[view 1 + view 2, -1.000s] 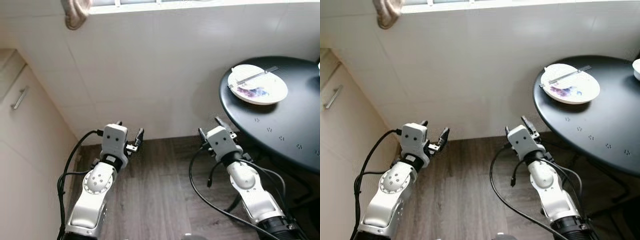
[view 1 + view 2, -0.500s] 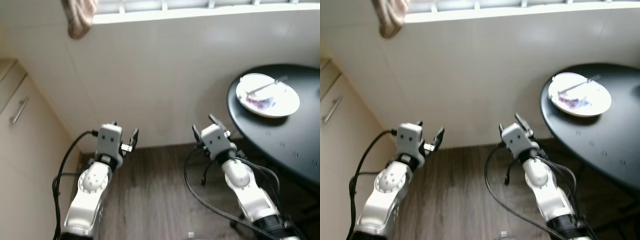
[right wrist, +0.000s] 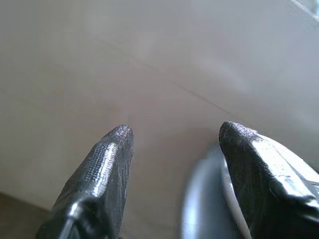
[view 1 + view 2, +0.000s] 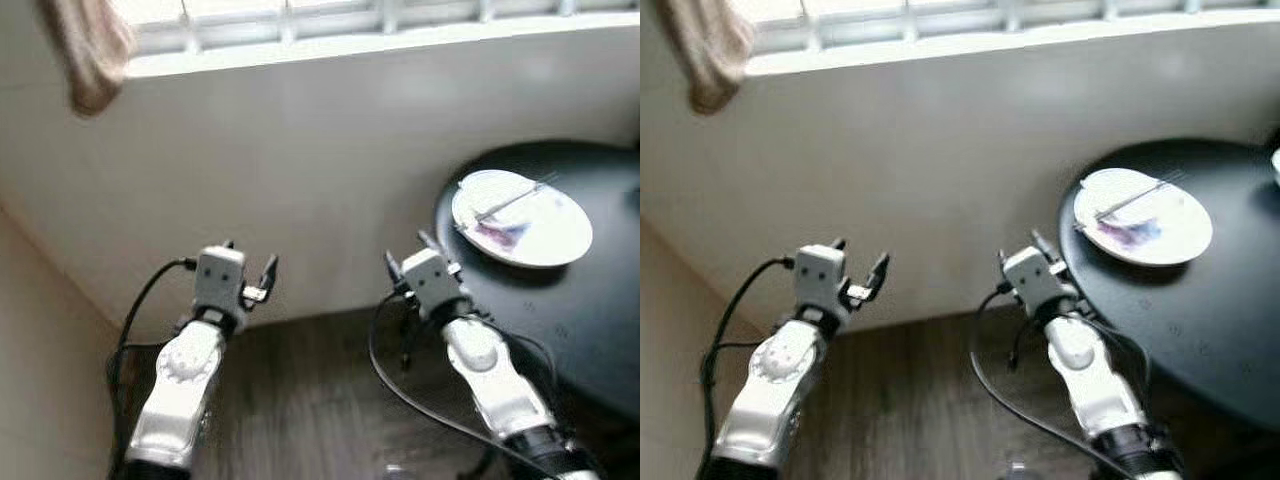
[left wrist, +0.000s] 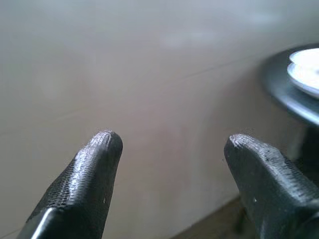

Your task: Kitchen organization

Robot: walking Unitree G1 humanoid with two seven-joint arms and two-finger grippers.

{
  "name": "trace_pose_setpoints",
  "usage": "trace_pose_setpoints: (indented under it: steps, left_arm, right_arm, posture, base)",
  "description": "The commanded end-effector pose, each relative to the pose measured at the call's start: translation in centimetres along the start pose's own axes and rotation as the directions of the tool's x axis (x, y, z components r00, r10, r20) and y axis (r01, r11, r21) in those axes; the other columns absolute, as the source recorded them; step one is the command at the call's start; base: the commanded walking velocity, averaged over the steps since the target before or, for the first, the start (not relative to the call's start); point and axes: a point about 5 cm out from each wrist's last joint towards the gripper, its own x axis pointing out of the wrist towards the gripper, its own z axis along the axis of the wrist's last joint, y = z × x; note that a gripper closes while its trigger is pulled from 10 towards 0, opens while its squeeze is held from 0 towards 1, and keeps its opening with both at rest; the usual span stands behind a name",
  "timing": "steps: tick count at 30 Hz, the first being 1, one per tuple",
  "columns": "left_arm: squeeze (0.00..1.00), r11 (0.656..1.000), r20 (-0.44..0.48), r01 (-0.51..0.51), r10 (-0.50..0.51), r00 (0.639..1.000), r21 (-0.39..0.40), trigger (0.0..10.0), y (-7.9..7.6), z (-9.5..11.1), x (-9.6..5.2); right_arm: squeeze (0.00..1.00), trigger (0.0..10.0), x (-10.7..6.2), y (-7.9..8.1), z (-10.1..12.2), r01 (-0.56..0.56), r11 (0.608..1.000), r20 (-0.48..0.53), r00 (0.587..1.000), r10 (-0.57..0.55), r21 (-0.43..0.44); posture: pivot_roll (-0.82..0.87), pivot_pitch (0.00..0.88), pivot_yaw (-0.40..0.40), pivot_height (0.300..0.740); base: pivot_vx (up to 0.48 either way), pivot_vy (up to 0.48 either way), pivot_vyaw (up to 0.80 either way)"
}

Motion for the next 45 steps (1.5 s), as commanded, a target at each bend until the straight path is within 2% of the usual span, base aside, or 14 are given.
trace_pose_setpoints:
  steps: [1,6,14,15,16,18,24,26,30,43,45]
  left_arm:
    - [0.00,0.999,-0.013,-0.024,0.025,1.000,0.025,10.0,1.0,-0.3,-0.4]
    - [0.00,1.000,-0.009,-0.027,0.027,1.000,0.017,10.0,1.0,-0.3,-0.4]
    - [0.00,0.999,-0.004,-0.034,0.034,0.999,0.007,10.0,1.0,-0.2,-0.4]
    - [0.00,0.999,-0.002,-0.036,0.036,0.999,0.005,10.0,0.9,-0.2,-0.4]
    - [0.00,0.999,-0.002,-0.036,0.036,0.999,0.005,10.0,0.9,-0.2,-0.4]
    - [0.00,0.999,0.000,-0.037,0.037,0.999,0.002,10.0,0.9,-0.2,-0.4]
    - [0.00,0.999,0.001,-0.038,0.038,0.999,0.001,10.0,0.9,-0.2,-0.4]
    - [0.00,0.999,0.002,-0.038,0.038,0.999,-0.001,10.0,0.8,-0.2,-0.4]
    - [0.00,0.999,0.003,-0.037,0.037,0.999,-0.003,10.0,0.8,-0.2,-0.3]
    - [0.00,0.999,0.003,-0.033,0.033,0.999,-0.014,10.0,0.7,-0.3,-0.3]
    - [0.00,0.999,-0.001,-0.031,0.031,1.000,-0.015,10.0,0.8,-0.3,-0.3]
  right_arm:
    - [0.00,10.0,0.2,0.5,0.5,-0.008,1.000,0.020,1.000,0.008,0.001]
    - [0.00,10.0,0.2,0.5,0.5,-0.007,1.000,0.020,1.000,0.007,0.001]
    - [0.00,10.0,0.2,0.4,0.6,0.000,1.000,0.024,1.000,0.000,-0.003]
    - [0.00,10.0,0.2,0.2,0.9,0.017,0.998,0.052,0.999,-0.014,-0.054]
    - [0.00,10.0,0.2,0.2,0.9,0.017,0.998,0.052,0.999,-0.014,-0.054]
    - [0.00,10.0,0.3,0.0,1.5,0.033,0.993,0.098,0.995,-0.022,-0.115]
    - [0.00,10.0,0.4,-0.2,1.9,0.053,0.992,0.123,0.992,-0.039,-0.113]
    - [0.00,10.0,0.4,-0.4,2.2,0.067,0.983,0.142,0.989,-0.043,-0.170]
    - [0.00,10.0,0.4,-0.4,2.2,0.071,0.975,0.152,0.988,-0.039,-0.211]
    - [0.00,10.0,0.3,0.2,1.8,0.032,0.964,0.139,0.990,0.005,-0.263]
    - [0.00,10.0,0.2,0.1,1.2,-0.005,0.943,0.107,0.993,0.043,-0.333]
  posture:
    - [-0.16,0.024,0.019,0.740]
    - [-0.16,0.024,0.019,0.740]
    - [-0.16,0.030,0.016,0.740]
    - [-0.16,0.030,0.014,0.740]
    - [-0.16,0.030,0.014,0.740]
    - [-0.16,0.031,0.013,0.740]
    - [-0.16,0.031,0.012,0.740]
    - [-0.16,0.032,0.008,0.740]
    - [-0.16,0.034,0.007,0.740]
    - [-0.16,0.033,0.008,0.740]
    - [-0.16,0.033,0.008,0.740]
  base:
    - [0.000,0.000,0.00]
    - [0.000,0.000,0.00]
    - [0.295,0.000,0.00]
    - [0.300,0.000,0.00]
    - [0.300,0.000,0.00]
    - [0.296,0.000,0.00]
    - [0.294,0.000,0.00]
    - [0.249,0.000,0.00]
    - [0.186,0.000,0.00]
    - [0.000,0.000,0.00]
    - [0.000,0.000,0.00]
